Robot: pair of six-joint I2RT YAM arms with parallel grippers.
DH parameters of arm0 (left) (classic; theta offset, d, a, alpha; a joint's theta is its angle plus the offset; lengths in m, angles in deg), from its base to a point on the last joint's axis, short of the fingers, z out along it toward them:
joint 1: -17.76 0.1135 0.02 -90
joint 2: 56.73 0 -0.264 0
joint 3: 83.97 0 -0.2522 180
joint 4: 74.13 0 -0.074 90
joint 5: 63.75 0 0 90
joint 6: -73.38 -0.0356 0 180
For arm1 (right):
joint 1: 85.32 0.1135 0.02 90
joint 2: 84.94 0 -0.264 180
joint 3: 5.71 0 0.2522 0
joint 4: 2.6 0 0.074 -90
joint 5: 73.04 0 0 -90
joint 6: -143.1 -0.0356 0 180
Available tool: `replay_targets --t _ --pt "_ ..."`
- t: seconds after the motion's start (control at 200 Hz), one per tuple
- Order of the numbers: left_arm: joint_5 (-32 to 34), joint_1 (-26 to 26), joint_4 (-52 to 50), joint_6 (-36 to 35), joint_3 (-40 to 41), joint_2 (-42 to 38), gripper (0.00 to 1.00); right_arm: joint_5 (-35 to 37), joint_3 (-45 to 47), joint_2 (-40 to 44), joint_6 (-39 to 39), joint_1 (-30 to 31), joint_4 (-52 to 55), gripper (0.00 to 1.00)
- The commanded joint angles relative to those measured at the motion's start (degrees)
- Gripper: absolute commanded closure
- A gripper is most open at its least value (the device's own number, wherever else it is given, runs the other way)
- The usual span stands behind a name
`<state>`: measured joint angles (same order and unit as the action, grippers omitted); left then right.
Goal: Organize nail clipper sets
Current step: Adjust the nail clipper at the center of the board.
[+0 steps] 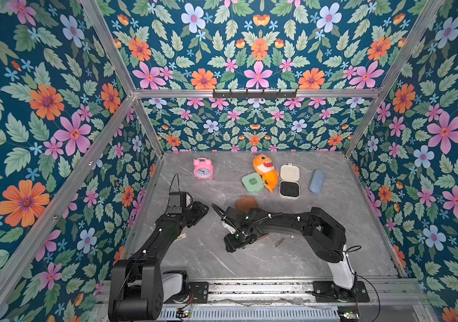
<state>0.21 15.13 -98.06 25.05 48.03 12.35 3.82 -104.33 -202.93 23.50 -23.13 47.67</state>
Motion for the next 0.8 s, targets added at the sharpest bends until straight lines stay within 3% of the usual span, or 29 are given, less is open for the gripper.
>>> replay_targets --t 0.0,0.295,0.795 --pt "-0.38 0.08 1.20 -0.27 -0.18 0.22 0.51 2.64 -1.47 1.76 -1.53 0.04 3.77 0.37" --pt "-1.06 0.00 5.96 0.05 2.56 4.46 0.52 9.31 -6.54 0.49 -4.83 -0.86 8.84 0.43" --pt "-1.93 0.00 9.11 0.25 4.97 6.50 0.52 8.92 -11.50 -5.72 -3.45 -3.95 11.07 0.56"
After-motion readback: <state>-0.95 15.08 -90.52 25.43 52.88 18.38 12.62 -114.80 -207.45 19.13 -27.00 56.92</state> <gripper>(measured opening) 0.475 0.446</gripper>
